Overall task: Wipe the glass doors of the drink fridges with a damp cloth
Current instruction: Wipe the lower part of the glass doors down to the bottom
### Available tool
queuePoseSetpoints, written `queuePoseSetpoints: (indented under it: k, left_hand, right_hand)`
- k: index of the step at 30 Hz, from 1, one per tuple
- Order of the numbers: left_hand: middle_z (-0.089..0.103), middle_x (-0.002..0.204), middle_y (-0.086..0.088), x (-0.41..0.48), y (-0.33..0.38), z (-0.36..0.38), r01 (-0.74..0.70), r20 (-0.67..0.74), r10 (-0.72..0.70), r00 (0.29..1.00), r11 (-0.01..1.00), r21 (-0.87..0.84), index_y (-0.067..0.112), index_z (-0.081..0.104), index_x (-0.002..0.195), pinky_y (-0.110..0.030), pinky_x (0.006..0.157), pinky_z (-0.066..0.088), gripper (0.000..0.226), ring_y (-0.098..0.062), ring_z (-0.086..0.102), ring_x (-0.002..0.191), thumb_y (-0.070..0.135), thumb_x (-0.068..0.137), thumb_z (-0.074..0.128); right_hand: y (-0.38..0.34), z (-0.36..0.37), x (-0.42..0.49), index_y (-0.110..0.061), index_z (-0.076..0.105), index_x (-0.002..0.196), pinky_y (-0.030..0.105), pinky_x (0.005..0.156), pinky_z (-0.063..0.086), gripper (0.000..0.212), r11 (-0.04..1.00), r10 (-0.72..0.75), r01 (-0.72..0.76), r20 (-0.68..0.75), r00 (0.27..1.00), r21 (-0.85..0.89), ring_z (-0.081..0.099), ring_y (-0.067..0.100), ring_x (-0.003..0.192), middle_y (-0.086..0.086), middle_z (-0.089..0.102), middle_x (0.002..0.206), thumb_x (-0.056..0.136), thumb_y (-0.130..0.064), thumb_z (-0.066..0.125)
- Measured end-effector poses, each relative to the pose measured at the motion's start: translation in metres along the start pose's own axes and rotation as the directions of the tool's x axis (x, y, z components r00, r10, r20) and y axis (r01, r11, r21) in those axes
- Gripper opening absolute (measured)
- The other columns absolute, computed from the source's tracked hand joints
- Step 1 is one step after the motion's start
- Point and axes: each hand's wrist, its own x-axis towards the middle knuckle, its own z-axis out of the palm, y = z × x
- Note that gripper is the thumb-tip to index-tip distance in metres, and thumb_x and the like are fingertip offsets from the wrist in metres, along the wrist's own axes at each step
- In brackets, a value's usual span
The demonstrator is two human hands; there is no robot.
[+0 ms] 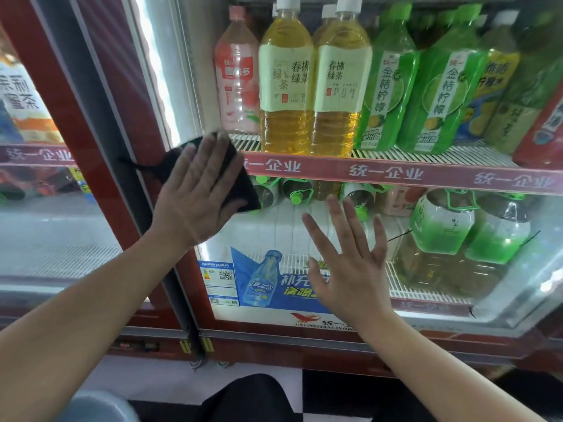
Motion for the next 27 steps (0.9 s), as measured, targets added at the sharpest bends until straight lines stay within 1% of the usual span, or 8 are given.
queuePoseSetpoints:
  k: [3, 8, 12, 15, 20, 23, 25, 27]
  left_hand:
    - [0.027, 0.154, -0.031, 0.051, 0.019, -0.006, 0.156, -0.046, -0.158, 0.986, 0.987, -0.045, -0.001, 0.023, 0.153, -0.048, 0.124, 0.008, 0.069, -0.042, 0.018, 0.146, 0.046, 0.104, 0.038]
    - [0.029, 0.152, -0.032, 0.055, 0.068, 0.001, 0.300, -0.071, -0.313, 0.947, 0.942, -0.148, -0.004, 0.026, 0.151, -0.047, 0.124, 0.004, 0.064, -0.043, 0.015, 0.146, 0.039, 0.104, 0.035]
    - [0.006, 0.162, -0.026, 0.019, 0.113, 0.015, 0.215, -0.028, -0.222, 0.975, 0.964, -0.159, 0.003, 0.008, 0.156, -0.046, 0.124, 0.001, 0.068, -0.033, -0.004, 0.152, 0.042, 0.105, 0.030]
    - [-0.010, 0.164, -0.018, 0.001, 0.131, 0.021, 0.202, -0.007, -0.206, 0.979, 0.966, -0.164, 0.004, 0.006, 0.157, -0.046, 0.124, 0.000, 0.067, -0.032, -0.005, 0.152, 0.040, 0.104, 0.027]
    - [-0.005, 0.165, -0.014, -0.024, 0.140, 0.022, -0.062, 0.057, 0.073, 0.996, 0.983, -0.172, 0.009, 0.008, 0.158, -0.042, 0.125, 0.001, 0.070, -0.028, -0.001, 0.153, 0.037, 0.100, 0.035]
    - [-0.003, 0.166, -0.009, -0.018, 0.127, 0.017, -0.175, 0.072, 0.187, 0.980, 0.973, -0.148, 0.014, 0.011, 0.159, -0.038, 0.125, 0.004, 0.072, -0.024, 0.000, 0.154, 0.043, 0.100, 0.040]
    - [-0.002, 0.167, -0.007, -0.002, 0.119, 0.013, -0.212, 0.069, 0.223, 0.972, 0.967, -0.144, 0.016, 0.013, 0.158, -0.038, 0.125, 0.005, 0.070, -0.022, 0.002, 0.154, 0.046, 0.102, 0.041]
    - [-0.002, 0.166, -0.008, 0.026, 0.116, 0.008, -0.156, 0.030, 0.163, 0.986, 0.976, -0.155, 0.015, 0.017, 0.158, -0.039, 0.125, 0.007, 0.068, -0.023, 0.003, 0.153, 0.047, 0.103, 0.042]
  right_hand:
    - [0.005, -0.007, -0.002, -0.028, 0.037, 0.153, 0.055, 0.121, 0.009, 0.074, 0.999, 0.024, -0.021, -0.068, 0.997, 0.044, 0.016, 0.030, 0.153, 0.010, 0.020, 0.163, 0.085, -0.030, 0.066]
    - [0.037, -0.010, -0.005, -0.026, 0.036, 0.151, 0.058, 0.120, 0.013, 0.067, 0.992, 0.126, -0.120, -0.145, 0.981, 0.047, 0.012, 0.035, 0.152, 0.015, 0.017, 0.161, 0.091, -0.036, 0.062]
    - [0.062, -0.007, -0.014, -0.024, 0.034, 0.153, 0.055, 0.121, 0.008, 0.071, 0.979, 0.203, -0.203, -0.106, 0.974, 0.007, 0.011, 0.038, 0.152, 0.018, 0.016, 0.161, 0.090, -0.041, 0.062]
    - [0.074, -0.005, -0.025, -0.026, 0.027, 0.155, 0.055, 0.121, 0.005, 0.076, 0.981, 0.192, -0.193, -0.049, 0.980, -0.024, 0.006, 0.035, 0.153, 0.017, 0.014, 0.163, 0.089, -0.041, 0.062]
    - [0.081, -0.009, -0.039, -0.027, 0.034, 0.153, 0.054, 0.121, 0.007, 0.076, 0.981, 0.190, -0.191, -0.050, 0.981, -0.022, 0.004, 0.031, 0.154, 0.016, 0.015, 0.162, 0.084, -0.035, 0.065]
    - [0.091, -0.013, -0.044, -0.026, 0.030, 0.153, 0.053, 0.122, 0.005, 0.080, 0.974, 0.226, -0.227, -0.051, 0.973, -0.027, 0.005, 0.032, 0.154, 0.017, 0.014, 0.162, 0.082, -0.035, 0.066]
    - [0.098, -0.016, -0.045, -0.024, 0.029, 0.153, 0.051, 0.122, 0.003, 0.078, 0.967, 0.251, -0.253, -0.049, 0.967, -0.028, 0.005, 0.034, 0.153, 0.017, 0.013, 0.162, 0.083, -0.037, 0.063]
    - [0.103, -0.018, -0.045, -0.021, 0.030, 0.153, 0.052, 0.122, 0.005, 0.079, 0.964, 0.264, -0.266, -0.061, 0.963, -0.025, 0.008, 0.037, 0.152, 0.018, 0.014, 0.161, 0.084, -0.037, 0.063]
